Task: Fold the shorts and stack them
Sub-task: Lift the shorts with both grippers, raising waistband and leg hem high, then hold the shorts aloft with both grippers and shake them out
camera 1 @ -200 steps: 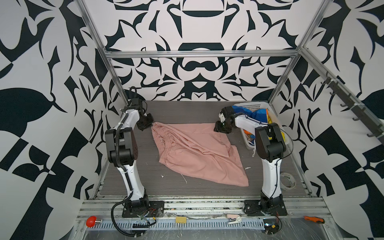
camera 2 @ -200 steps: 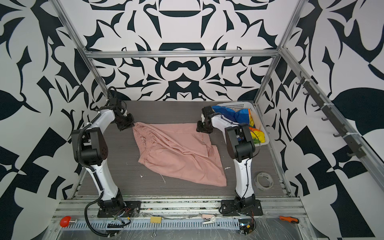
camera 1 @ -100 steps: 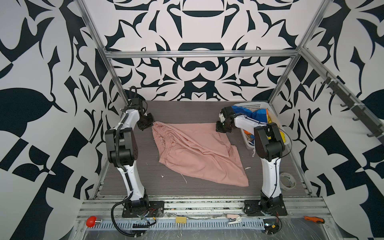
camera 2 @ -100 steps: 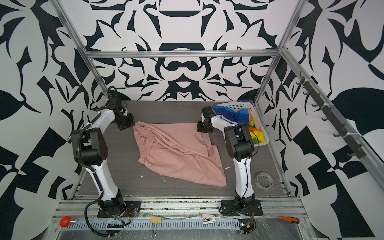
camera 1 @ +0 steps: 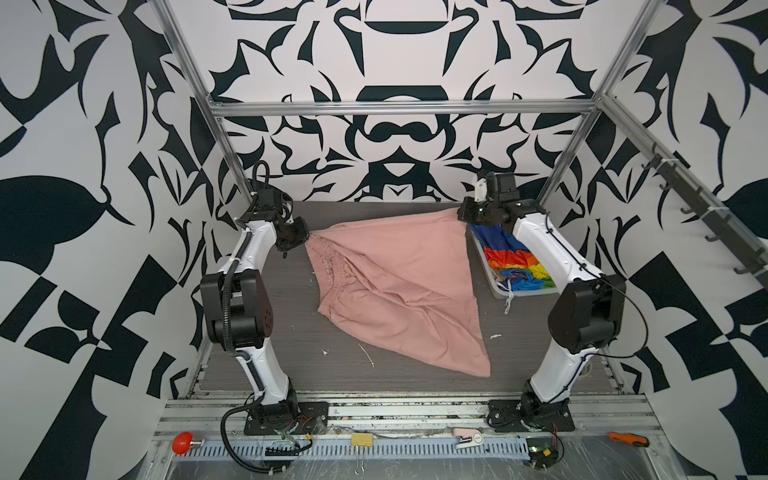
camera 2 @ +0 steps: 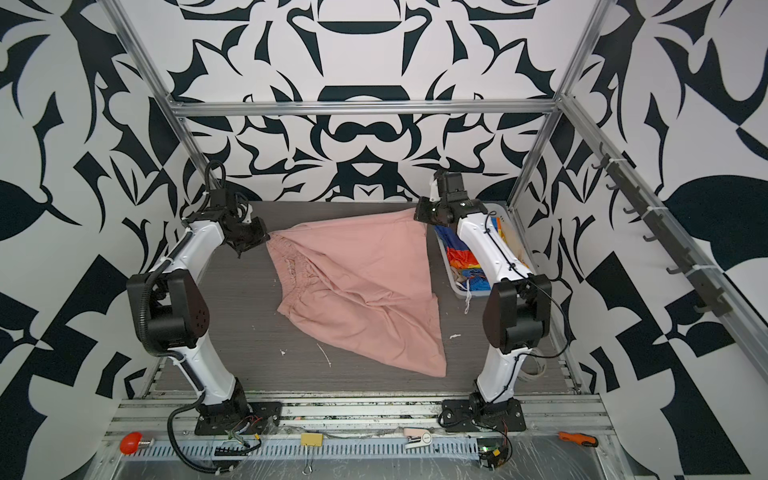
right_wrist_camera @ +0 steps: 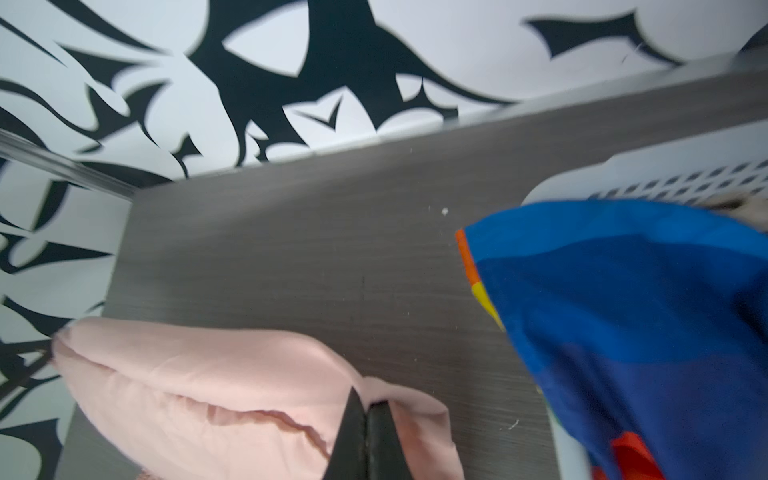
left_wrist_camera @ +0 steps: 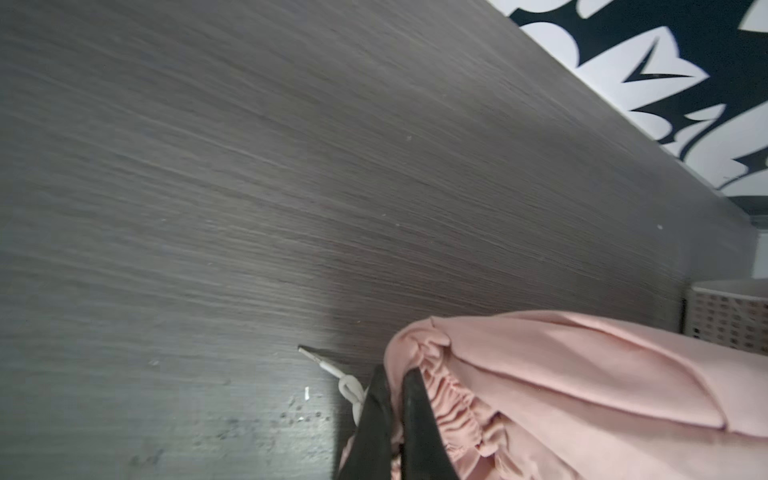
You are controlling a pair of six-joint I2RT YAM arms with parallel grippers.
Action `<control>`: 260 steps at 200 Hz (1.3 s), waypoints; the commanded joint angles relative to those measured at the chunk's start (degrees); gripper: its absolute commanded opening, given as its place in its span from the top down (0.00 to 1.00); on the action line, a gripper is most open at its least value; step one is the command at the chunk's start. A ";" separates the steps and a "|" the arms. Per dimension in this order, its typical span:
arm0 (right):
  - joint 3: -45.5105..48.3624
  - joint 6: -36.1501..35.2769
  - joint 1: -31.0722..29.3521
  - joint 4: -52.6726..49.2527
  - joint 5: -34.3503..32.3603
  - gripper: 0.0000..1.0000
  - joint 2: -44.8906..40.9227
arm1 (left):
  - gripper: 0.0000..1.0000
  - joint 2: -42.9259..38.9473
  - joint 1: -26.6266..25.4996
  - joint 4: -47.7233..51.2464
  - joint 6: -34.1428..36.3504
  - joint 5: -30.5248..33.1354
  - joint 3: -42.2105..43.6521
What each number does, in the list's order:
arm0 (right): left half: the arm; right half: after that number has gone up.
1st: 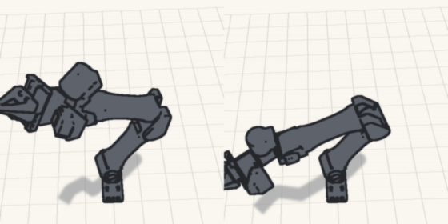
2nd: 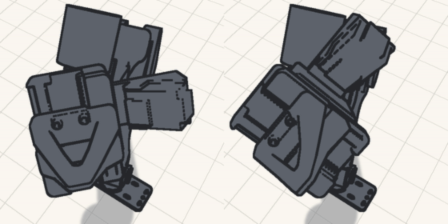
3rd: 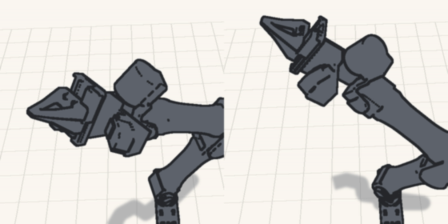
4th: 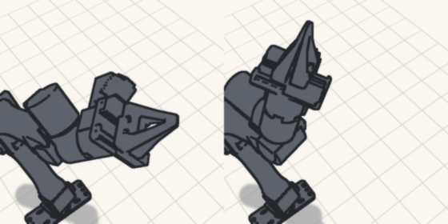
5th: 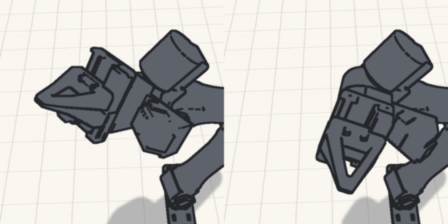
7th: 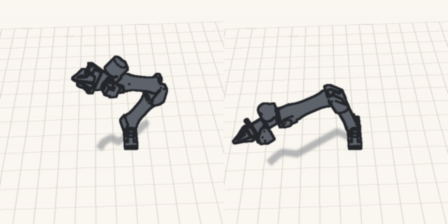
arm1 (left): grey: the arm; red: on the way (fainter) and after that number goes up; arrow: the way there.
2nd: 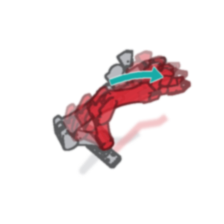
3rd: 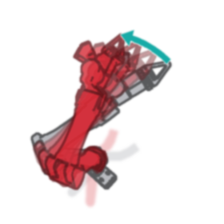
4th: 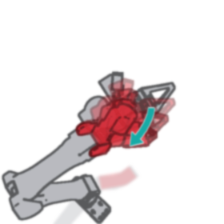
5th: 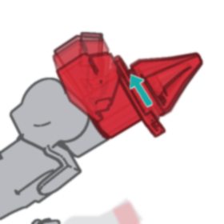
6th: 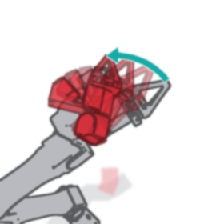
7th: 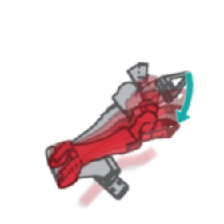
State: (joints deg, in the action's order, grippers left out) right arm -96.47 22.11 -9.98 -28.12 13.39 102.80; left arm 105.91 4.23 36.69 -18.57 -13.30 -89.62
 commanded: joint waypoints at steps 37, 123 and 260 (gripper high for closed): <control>-2.31 -0.27 5.28 -0.75 1.41 1.00 -3.40 | 1.00 -6.76 0.73 -6.40 1.04 -1.78 4.13; -25.19 5.76 14.36 -5.84 7.95 1.00 -1.02 | 1.00 -18.63 3.44 -11.03 -0.79 1.48 -3.26; -16.73 4.07 15.50 -4.02 11.57 1.00 -13.30 | 1.00 -35.20 3.86 -17.53 -0.86 -9.78 -0.74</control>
State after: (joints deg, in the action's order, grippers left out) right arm -119.24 26.63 2.24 -38.30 31.33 95.96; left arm 78.35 5.50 25.34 -16.67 -25.23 -92.64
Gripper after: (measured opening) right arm 0.044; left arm 0.067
